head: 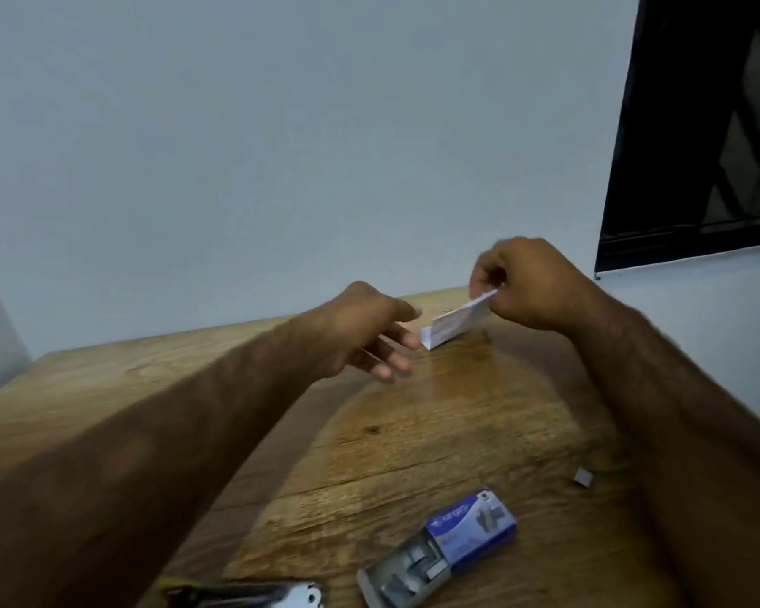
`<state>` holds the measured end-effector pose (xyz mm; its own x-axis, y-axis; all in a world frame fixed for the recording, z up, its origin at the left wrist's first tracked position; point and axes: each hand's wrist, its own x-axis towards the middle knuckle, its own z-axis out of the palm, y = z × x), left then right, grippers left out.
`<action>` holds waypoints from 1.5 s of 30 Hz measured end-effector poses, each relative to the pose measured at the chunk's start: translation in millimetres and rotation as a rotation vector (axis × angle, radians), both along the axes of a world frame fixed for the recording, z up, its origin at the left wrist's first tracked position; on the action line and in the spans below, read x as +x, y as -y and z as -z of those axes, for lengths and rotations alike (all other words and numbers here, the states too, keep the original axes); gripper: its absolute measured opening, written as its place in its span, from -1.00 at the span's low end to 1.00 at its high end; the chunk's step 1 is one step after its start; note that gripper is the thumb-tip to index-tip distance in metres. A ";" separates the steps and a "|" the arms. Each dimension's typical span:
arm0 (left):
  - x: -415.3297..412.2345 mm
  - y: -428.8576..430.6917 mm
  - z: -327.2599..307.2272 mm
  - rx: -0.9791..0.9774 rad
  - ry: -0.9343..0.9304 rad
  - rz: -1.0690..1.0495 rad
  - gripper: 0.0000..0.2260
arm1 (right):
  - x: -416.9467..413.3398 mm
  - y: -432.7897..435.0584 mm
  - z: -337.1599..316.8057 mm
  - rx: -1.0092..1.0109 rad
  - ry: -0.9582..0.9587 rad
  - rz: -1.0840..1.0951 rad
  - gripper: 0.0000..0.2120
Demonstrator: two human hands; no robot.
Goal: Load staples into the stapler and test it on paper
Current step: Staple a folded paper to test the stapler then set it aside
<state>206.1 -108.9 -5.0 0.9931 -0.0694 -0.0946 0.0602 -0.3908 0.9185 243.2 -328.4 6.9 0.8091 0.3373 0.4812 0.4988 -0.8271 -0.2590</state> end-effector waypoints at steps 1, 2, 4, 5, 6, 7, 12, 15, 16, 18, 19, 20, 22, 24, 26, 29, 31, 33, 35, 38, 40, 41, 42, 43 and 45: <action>10.5 10.3 3.1 0.164 0.109 -0.004 -0.91 | 7.7 12.0 7.7 -0.006 -0.051 0.056 -0.70; 19.1 20.4 6.5 0.354 0.225 0.010 -0.91 | 14.5 22.3 15.6 -0.004 -0.109 0.103 -0.69; 28.8 38.1 11.8 0.640 0.391 0.072 -0.76 | 24.6 33.0 28.0 0.019 -0.200 0.170 -0.69; 32.6 46.2 13.2 0.703 0.421 0.120 -0.67 | 29.2 35.0 32.0 0.034 -0.231 0.199 -0.70; 36.2 52.8 14.2 0.745 0.433 0.161 -0.61 | 33.8 34.5 34.8 0.043 -0.255 0.224 -0.71; 40.3 58.0 15.4 0.783 0.435 0.196 -0.60 | 37.1 33.5 36.2 0.041 -0.270 0.241 -0.73; 63.4 70.7 21.9 0.918 0.264 0.304 -0.67 | 35.5 27.4 29.6 0.049 -0.408 0.210 -0.71; 77.1 75.3 26.8 1.067 0.321 0.282 -0.71 | 36.8 28.6 30.3 0.001 -0.429 0.248 -0.59; 81.2 77.3 28.5 1.112 0.351 0.265 -0.69 | 39.3 29.5 32.0 0.005 -0.408 0.279 -0.55; 89.9 80.6 32.6 1.165 0.417 0.219 -0.67 | 41.9 29.6 35.8 0.020 -0.352 0.313 -0.53; 94.2 81.7 34.5 1.168 0.438 0.197 -0.68 | 42.6 27.9 37.6 0.009 -0.325 0.306 -0.56; 98.8 83.5 36.3 1.159 0.450 0.183 -0.69 | 44.2 26.7 39.9 -0.012 -0.313 0.296 -0.61; 106.5 85.0 38.9 1.137 0.457 0.157 -0.71 | 47.1 21.5 45.4 -0.058 -0.326 0.275 -0.67; 115.2 89.9 40.0 1.118 0.475 0.134 -0.69 | 53.9 20.8 52.0 -0.108 -0.368 0.277 -0.65; 118.6 90.6 39.1 1.098 0.460 0.118 -0.67 | 59.0 18.1 57.8 -0.124 -0.385 0.288 -0.62; 126.7 93.1 39.7 1.109 0.402 0.112 -0.64 | 65.8 16.8 63.8 -0.073 -0.363 0.304 -0.57; 129.2 93.7 40.7 1.125 0.376 0.104 -0.61 | 69.2 16.0 66.1 -0.091 -0.348 0.304 -0.56; 129.6 95.3 42.0 1.124 0.359 0.096 -0.60 | 71.0 15.9 67.2 -0.130 -0.358 0.306 -0.55; 127.5 97.6 41.1 1.127 0.348 0.093 -0.60 | 71.4 15.8 66.7 -0.158 -0.369 0.306 -0.55; 121.2 99.4 37.0 1.062 0.315 0.126 -0.56 | 70.3 15.2 64.7 -0.172 -0.386 0.295 -0.53; 112.6 95.9 32.8 0.969 0.286 0.132 -0.49 | 70.3 15.7 62.9 -0.175 -0.387 0.290 -0.52; 107.0 92.7 29.3 0.936 0.271 0.133 -0.46 | 70.6 16.4 62.1 -0.174 -0.394 0.292 -0.51; 100.0 88.0 25.4 0.922 0.252 0.134 -0.45 | 70.5 16.6 62.1 -0.170 -0.404 0.295 -0.49; 91.2 82.1 21.2 0.927 0.229 0.133 -0.45 | 70.5 16.5 62.1 -0.159 -0.409 0.298 -0.47; 70.9 69.7 10.1 0.939 0.190 0.151 -0.52 | 71.1 17.0 61.1 -0.139 -0.417 0.297 -0.47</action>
<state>277.0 -178.6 -15.2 0.9843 -0.1757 -0.0157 -0.1682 -0.9615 0.2171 314.4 -345.4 -54.2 0.9927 0.1017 0.0647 0.1153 -0.9579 -0.2630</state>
